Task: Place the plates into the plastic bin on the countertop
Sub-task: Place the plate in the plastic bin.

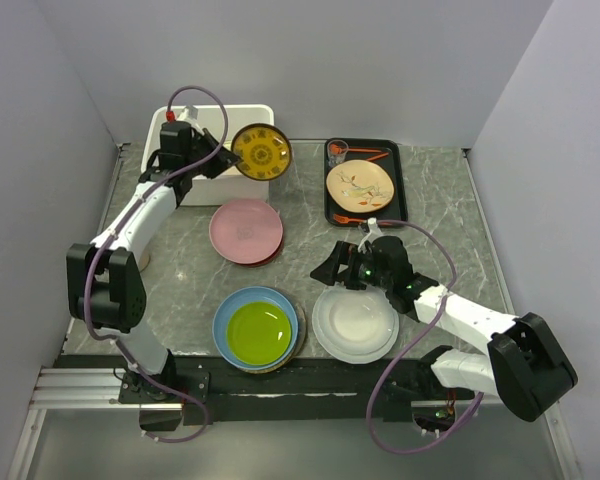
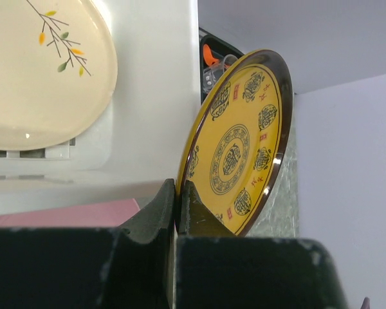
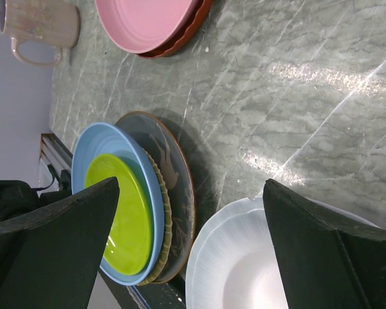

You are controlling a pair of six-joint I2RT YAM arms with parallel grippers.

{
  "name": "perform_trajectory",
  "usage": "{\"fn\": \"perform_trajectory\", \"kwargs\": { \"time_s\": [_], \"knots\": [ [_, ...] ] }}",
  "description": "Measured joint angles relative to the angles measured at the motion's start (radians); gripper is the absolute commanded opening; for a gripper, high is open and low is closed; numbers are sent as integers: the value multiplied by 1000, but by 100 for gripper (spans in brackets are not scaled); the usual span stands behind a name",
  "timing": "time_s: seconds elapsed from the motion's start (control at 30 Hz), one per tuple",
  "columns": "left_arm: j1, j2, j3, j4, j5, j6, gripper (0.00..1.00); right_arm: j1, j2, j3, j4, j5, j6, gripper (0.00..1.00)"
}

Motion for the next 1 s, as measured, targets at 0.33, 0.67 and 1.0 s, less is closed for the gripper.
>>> {"fn": "perform_trajectory", "kwargs": {
  "time_s": [0.33, 0.67, 1.0],
  "knots": [
    [24, 31, 23, 0, -20, -8, 1, 0, -9, -37, 7, 0, 0, 100],
    [101, 53, 49, -4, -21, -18, 1, 0, -10, -40, 12, 0, -1, 100],
    [125, 93, 75, -31, -58, -24, 1, 0, -29, -40, -6, 8, -9, 100]
  ]
}}
